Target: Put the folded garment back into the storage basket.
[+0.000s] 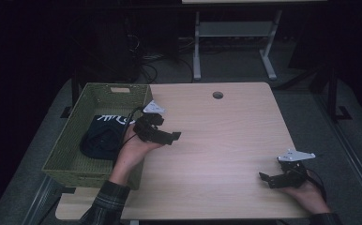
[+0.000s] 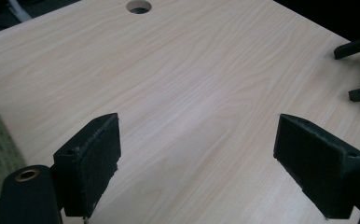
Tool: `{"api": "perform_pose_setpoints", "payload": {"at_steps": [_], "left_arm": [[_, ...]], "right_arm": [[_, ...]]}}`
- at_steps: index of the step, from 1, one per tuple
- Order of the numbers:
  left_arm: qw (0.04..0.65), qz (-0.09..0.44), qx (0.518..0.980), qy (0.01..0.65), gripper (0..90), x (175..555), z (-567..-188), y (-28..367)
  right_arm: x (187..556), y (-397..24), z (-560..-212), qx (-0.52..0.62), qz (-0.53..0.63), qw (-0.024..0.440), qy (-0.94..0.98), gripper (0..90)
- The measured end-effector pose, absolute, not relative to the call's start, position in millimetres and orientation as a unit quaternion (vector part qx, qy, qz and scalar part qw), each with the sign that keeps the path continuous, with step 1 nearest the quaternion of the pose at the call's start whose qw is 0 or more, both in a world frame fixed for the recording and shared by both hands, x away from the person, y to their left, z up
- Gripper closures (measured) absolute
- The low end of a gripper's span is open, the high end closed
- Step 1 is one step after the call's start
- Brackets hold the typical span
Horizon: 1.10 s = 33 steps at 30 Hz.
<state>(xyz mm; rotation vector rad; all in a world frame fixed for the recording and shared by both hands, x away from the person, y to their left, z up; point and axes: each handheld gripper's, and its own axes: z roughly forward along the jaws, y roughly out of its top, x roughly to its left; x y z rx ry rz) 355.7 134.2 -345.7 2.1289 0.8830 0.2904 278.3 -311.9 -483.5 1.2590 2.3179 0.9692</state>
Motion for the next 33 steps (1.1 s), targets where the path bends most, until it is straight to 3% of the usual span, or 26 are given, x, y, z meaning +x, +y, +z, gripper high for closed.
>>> {"api": "perform_pose_setpoints", "payload": {"at_steps": [33], "left_arm": [[0.388, 0.114, 0.863, 0.304, 13.9, 331.5, -403.4, 97.2]], "right_arm": [[278.3, -311.9, -483.4, 0.442, 0.34, 0.165, 0.814, 1.1]]}}
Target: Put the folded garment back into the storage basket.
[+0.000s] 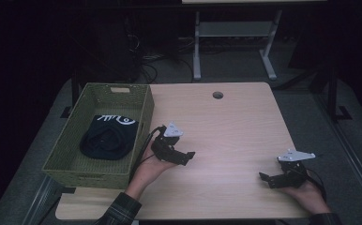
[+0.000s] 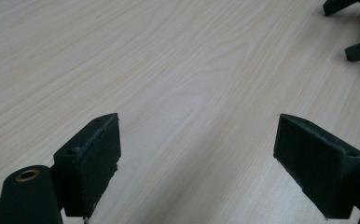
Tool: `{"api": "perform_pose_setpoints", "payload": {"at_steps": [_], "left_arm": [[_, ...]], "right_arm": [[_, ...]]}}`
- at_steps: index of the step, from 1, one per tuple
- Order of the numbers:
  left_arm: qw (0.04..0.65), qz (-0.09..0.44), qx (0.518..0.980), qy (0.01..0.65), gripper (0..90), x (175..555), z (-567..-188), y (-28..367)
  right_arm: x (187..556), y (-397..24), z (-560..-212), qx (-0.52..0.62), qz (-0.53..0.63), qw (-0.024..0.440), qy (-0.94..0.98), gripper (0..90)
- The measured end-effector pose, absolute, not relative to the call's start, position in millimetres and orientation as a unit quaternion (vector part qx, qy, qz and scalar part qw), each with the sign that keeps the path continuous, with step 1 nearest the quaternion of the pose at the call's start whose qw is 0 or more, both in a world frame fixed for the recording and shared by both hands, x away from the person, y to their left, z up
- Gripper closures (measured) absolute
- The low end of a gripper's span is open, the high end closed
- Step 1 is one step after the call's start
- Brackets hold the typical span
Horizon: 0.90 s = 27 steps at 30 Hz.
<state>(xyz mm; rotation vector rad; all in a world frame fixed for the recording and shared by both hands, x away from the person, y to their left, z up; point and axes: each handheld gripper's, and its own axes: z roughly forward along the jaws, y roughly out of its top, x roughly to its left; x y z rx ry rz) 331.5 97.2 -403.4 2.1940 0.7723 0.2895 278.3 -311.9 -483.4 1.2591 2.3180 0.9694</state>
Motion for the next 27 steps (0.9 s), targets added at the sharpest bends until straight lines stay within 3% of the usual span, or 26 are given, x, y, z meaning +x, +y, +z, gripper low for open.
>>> {"api": "perform_pose_setpoints", "payload": {"at_steps": [27], "left_arm": [[0.372, 0.124, 0.87, 0.299, 13.8, 322.8, -451.3, 86.8]], "right_arm": [[278.3, -312.0, -483.4, 0.442, 0.34, 0.165, 0.814, 1.1]]}}
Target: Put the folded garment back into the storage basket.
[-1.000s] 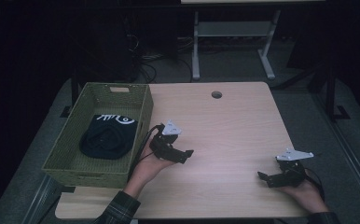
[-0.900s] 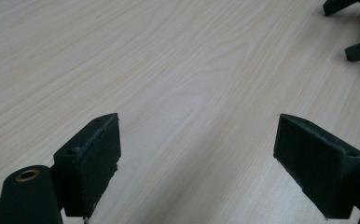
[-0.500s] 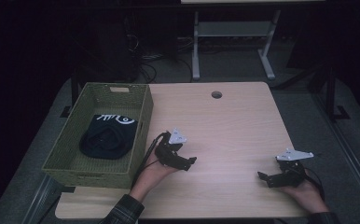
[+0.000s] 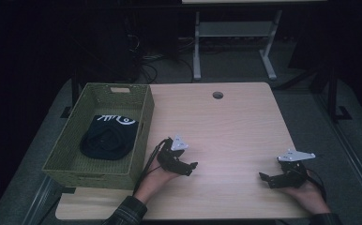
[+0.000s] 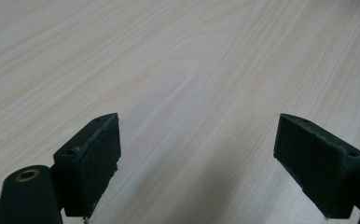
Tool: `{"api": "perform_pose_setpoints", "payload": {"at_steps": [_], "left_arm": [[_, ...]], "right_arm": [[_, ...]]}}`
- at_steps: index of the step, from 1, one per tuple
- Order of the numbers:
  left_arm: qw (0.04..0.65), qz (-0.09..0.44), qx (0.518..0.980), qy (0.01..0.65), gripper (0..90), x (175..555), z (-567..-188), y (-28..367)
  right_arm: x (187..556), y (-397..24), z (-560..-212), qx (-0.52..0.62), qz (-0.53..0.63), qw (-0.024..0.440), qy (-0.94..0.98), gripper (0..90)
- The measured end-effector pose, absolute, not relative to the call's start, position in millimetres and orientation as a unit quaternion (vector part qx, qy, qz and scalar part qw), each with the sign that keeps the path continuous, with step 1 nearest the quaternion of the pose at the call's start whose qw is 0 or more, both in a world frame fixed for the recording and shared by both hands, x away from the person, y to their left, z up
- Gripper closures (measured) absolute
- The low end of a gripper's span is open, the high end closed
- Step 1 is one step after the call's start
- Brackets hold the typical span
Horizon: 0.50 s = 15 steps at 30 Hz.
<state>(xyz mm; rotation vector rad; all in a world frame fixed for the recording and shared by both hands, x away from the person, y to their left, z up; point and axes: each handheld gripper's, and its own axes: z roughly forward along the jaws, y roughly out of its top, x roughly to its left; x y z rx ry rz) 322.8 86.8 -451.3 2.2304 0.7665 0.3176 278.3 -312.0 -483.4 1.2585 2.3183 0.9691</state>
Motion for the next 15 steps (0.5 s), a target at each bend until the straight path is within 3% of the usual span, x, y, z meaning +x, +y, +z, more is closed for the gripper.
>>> {"api": "perform_pose_setpoints", "payload": {"at_steps": [15], "left_arm": [[0.342, 0.121, 0.88, 0.305, 12.6, 325.3, -472.9, 85.4]], "right_arm": [[278.2, -311.9, -483.4, 0.442, 0.34, 0.164, 0.814, 1.1]]}}
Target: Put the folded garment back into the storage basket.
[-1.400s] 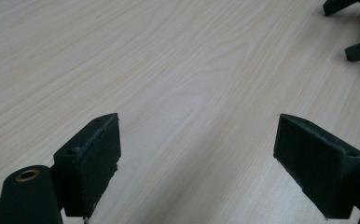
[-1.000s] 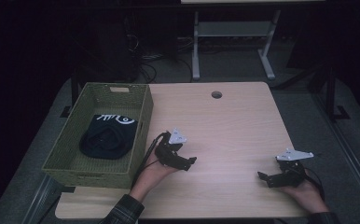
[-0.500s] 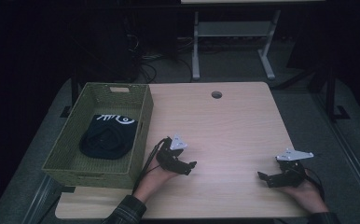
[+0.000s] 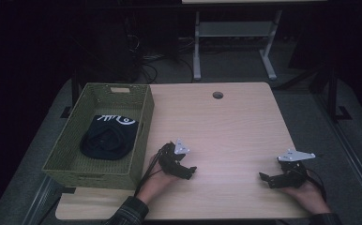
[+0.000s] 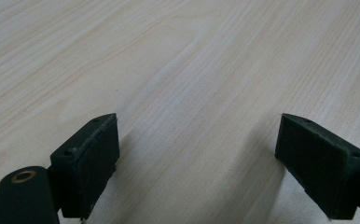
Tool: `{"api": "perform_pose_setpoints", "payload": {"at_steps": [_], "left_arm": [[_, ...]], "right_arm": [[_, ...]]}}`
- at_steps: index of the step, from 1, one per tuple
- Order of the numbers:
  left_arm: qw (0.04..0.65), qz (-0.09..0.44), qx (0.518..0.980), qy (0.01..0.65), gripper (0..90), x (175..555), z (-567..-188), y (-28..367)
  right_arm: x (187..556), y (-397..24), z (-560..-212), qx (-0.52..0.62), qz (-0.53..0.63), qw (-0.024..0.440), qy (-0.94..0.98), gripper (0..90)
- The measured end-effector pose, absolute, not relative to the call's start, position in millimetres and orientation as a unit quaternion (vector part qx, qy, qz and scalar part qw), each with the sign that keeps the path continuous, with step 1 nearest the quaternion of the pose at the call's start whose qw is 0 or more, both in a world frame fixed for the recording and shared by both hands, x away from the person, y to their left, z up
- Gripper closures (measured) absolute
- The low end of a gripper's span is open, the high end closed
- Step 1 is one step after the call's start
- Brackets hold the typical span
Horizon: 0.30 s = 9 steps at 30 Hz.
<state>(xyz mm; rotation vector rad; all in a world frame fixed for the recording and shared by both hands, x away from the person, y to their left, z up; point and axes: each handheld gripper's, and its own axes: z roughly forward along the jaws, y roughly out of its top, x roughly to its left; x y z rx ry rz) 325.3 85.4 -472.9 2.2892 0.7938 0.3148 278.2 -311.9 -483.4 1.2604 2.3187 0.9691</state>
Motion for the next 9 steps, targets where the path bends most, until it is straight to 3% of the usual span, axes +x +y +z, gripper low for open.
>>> {"api": "perform_pose_setpoints", "payload": {"at_steps": [9], "left_arm": [[0.358, 0.122, 0.877, 0.296, 12.5, 324.1, -475.9, 90.1]], "right_arm": [[278.1, -311.9, -483.4, 0.44, 0.341, 0.164, 0.814, 1.1]]}}
